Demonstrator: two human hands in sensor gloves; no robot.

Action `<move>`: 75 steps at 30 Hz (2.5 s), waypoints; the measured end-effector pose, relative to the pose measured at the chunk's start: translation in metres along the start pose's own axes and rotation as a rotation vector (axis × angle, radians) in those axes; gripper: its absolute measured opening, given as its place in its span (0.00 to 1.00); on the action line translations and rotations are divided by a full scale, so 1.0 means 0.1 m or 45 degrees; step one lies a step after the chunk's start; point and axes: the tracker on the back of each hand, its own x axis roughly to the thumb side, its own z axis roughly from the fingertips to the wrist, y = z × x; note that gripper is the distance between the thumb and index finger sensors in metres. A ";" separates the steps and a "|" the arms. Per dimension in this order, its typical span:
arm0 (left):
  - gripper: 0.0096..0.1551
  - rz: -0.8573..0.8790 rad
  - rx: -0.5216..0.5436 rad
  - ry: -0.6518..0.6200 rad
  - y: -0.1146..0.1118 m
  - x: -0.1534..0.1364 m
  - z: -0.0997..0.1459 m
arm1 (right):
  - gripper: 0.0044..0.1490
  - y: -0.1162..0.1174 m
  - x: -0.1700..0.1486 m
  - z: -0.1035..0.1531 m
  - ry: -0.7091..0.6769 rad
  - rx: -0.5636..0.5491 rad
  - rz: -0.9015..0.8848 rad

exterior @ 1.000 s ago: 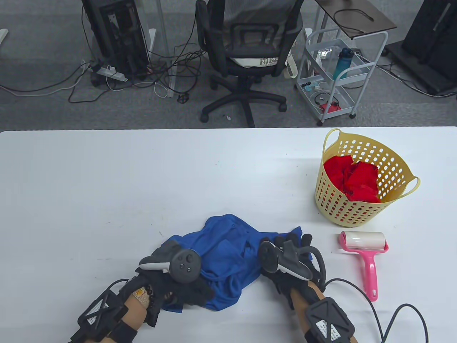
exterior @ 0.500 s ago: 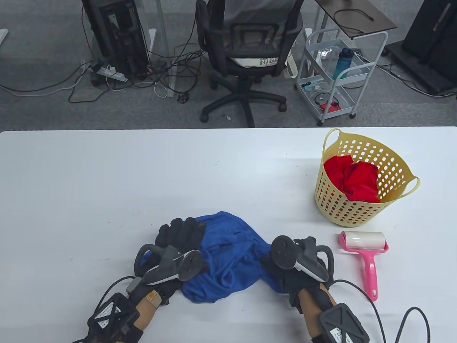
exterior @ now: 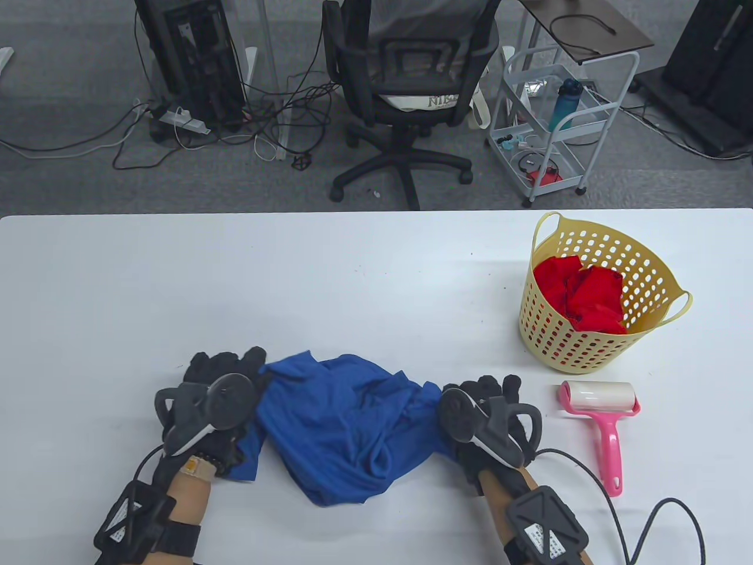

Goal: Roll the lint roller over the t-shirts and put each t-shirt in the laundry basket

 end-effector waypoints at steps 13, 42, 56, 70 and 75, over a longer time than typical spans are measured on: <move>0.28 -0.078 -0.120 0.489 0.06 -0.95 0.10 | 0.28 -0.37 -0.61 0.04 0.296 -0.146 -0.105; 0.59 -0.417 -0.491 -0.451 -0.92 1.08 0.12 | 0.29 0.10 0.03 0.03 -0.213 1.128 -0.855; 0.25 -0.133 -0.142 -0.254 -0.13 0.40 0.00 | 0.30 0.32 0.09 0.06 -0.183 1.148 -0.411; 0.33 -0.495 -0.915 0.225 -0.10 -0.20 -0.01 | 0.29 0.26 0.25 0.17 -0.205 1.170 -0.114; 0.40 -0.566 -0.387 -0.154 -0.13 0.34 0.04 | 0.26 0.28 0.21 0.15 -0.197 1.178 -0.165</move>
